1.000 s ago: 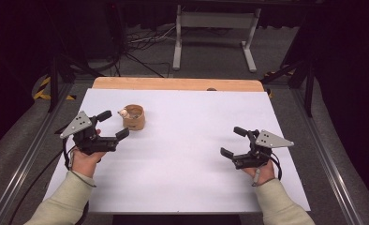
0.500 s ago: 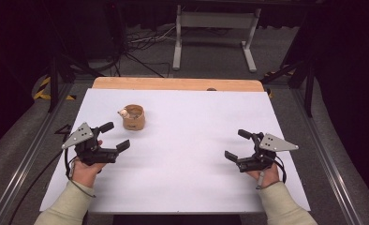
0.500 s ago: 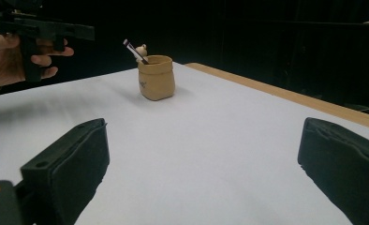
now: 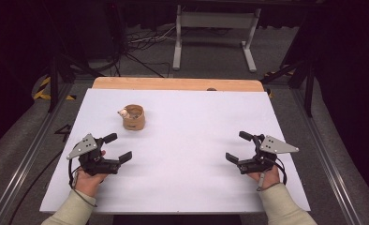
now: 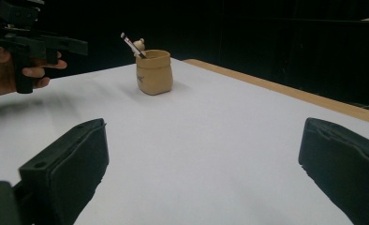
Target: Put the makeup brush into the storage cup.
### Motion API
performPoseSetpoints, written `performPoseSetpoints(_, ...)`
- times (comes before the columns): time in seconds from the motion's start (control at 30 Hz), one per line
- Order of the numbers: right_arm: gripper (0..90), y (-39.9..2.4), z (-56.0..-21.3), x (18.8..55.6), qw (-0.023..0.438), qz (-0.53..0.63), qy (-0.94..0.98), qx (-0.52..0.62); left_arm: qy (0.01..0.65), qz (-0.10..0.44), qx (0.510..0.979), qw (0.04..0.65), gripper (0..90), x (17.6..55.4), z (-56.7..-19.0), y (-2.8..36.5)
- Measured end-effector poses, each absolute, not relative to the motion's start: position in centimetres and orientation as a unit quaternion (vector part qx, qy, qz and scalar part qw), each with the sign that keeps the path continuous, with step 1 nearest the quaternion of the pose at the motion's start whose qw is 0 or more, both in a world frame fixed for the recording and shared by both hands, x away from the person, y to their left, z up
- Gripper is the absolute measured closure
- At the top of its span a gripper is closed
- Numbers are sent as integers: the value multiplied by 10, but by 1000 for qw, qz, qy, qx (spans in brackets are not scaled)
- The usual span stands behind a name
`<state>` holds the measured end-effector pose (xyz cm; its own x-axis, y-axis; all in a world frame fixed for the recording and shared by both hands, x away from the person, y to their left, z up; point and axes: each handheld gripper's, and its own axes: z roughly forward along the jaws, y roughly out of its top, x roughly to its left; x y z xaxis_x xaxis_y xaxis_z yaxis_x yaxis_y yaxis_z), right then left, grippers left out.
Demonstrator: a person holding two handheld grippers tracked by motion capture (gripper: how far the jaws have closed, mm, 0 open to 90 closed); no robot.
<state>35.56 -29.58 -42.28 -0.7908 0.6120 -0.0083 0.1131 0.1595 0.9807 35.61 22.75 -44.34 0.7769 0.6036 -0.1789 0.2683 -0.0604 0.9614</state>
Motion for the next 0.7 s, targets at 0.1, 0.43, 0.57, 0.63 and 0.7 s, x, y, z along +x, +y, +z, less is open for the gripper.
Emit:
performPoseSetpoints(0.1,20,-296,-425,356,209,598,734,246,303,134,717,613,15,355,-447,226)
performPoseSetpoints(0.43,20,-296,-432,353,208,591,738,250,308,117,722,609,13,353,-460,225)
performPoseSetpoints(0.57,20,-297,-435,352,213,587,738,254,306,118,722,609,13,352,-460,225)
performPoseSetpoints(0.63,20,-297,-435,351,215,585,738,257,306,117,723,609,12,352,-460,224)
performPoseSetpoints(0.7,21,-296,-437,351,214,586,738,258,303,119,725,607,12,352,-460,224)
